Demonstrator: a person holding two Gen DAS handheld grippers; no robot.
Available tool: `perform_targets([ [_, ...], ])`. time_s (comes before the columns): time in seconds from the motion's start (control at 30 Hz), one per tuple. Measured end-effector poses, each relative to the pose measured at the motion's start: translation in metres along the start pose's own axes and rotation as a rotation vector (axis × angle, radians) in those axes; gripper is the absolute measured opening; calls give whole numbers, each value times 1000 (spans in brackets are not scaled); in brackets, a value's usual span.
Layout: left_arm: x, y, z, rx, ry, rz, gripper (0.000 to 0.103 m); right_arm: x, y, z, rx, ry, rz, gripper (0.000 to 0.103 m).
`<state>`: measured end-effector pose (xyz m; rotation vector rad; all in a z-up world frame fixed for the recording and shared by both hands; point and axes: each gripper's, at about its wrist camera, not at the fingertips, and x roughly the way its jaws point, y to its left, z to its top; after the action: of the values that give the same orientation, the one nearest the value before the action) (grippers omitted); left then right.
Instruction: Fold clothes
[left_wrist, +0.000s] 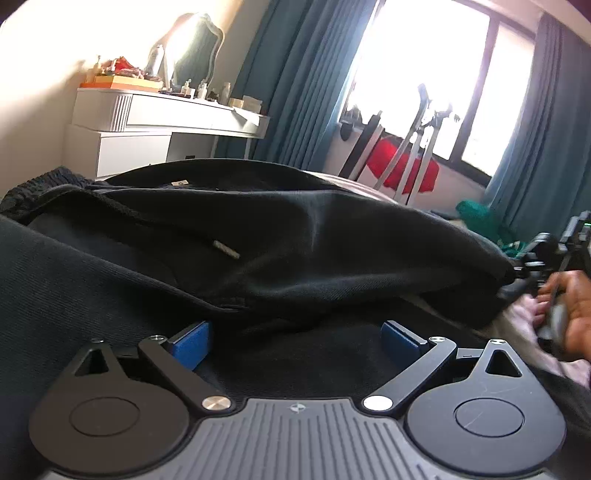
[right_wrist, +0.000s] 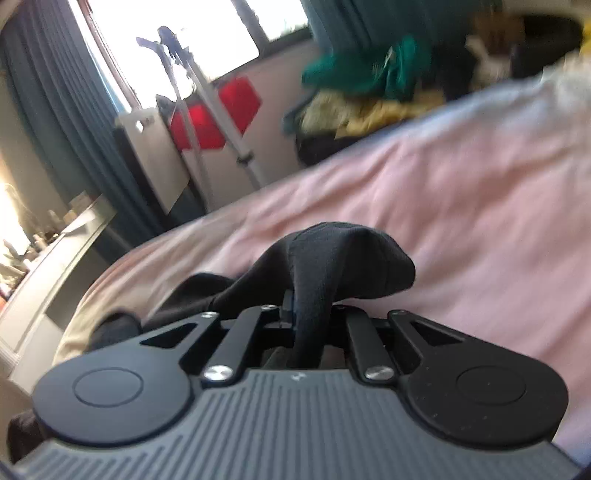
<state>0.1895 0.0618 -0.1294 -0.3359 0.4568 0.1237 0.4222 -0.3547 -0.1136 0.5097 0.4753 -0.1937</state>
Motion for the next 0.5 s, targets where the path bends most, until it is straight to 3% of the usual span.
perform_targets([
  [0.5, -2, 2, 4, 0, 13, -20, 97, -72, -180, 66, 233, -2, -337, 9],
])
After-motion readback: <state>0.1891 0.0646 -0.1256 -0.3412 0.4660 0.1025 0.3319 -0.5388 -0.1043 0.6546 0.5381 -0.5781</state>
